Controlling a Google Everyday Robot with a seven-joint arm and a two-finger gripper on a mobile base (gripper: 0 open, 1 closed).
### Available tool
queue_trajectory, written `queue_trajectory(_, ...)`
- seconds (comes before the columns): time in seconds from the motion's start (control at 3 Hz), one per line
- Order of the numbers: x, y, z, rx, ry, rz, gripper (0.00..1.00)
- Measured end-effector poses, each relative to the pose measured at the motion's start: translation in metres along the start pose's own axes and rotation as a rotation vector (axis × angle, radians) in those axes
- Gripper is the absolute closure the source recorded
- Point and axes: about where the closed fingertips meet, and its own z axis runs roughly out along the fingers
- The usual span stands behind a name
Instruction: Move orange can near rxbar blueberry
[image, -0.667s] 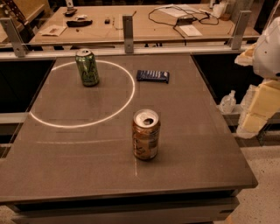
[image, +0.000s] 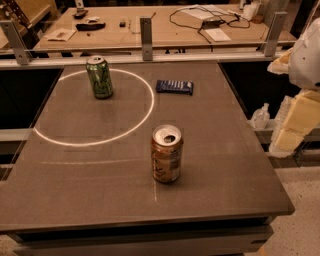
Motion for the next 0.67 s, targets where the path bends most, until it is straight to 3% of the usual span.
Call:
queue_trajectory(0.33, 0.000, 0.004, 0.004, -0.029, -0.087, 0.025, 0.00)
queue_trajectory(0.67, 0.015, 0.014, 0.030, -0.085, -0.247, 0.074, 0.00)
